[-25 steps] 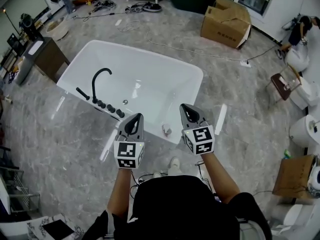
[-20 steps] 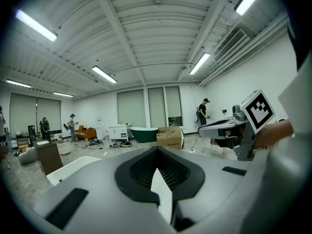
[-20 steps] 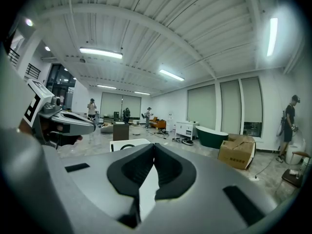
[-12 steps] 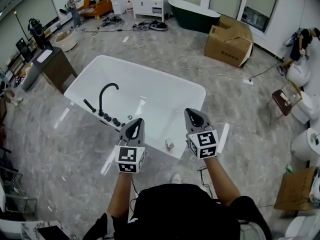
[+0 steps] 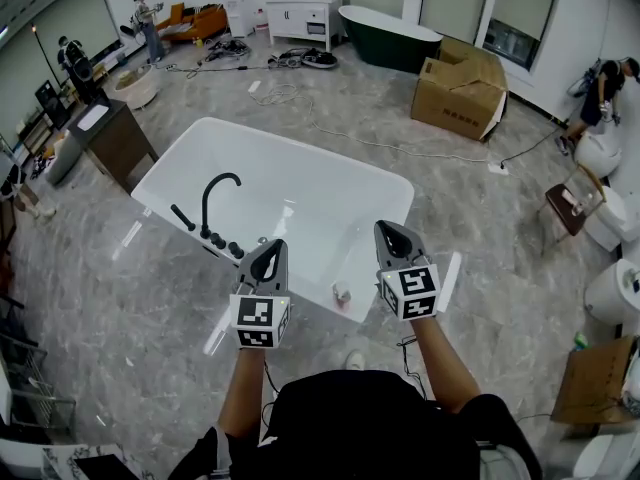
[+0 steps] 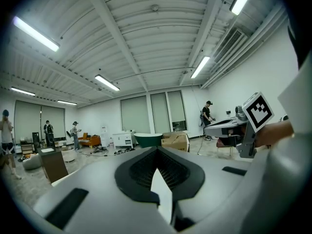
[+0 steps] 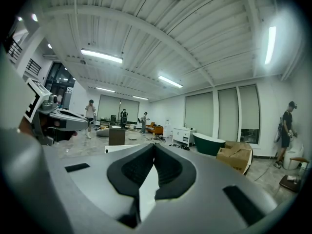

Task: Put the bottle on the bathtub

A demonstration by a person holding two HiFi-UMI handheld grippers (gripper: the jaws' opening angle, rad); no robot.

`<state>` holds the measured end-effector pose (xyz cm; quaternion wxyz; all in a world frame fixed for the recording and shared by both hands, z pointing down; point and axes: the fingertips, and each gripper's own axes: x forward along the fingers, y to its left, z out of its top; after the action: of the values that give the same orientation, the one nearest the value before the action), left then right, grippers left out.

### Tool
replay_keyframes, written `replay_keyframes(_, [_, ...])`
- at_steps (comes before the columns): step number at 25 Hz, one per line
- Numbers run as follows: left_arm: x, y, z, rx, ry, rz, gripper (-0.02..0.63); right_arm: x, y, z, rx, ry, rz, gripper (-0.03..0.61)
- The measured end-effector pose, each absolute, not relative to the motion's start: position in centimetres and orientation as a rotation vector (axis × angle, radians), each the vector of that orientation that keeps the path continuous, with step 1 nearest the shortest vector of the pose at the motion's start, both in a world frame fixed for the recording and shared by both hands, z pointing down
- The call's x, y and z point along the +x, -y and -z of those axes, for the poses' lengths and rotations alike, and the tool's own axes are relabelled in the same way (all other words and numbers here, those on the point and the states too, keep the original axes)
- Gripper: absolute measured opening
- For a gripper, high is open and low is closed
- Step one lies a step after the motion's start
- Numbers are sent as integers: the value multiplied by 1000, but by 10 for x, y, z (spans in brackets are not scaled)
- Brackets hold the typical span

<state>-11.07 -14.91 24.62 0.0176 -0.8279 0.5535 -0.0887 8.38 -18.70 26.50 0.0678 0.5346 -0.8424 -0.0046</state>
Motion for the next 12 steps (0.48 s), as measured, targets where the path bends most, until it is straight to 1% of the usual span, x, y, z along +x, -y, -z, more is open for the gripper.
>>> replay_keyframes(12, [-104,151,-251,-2579,-1722,270,12,90,185,-278,1609,2537,-39,23])
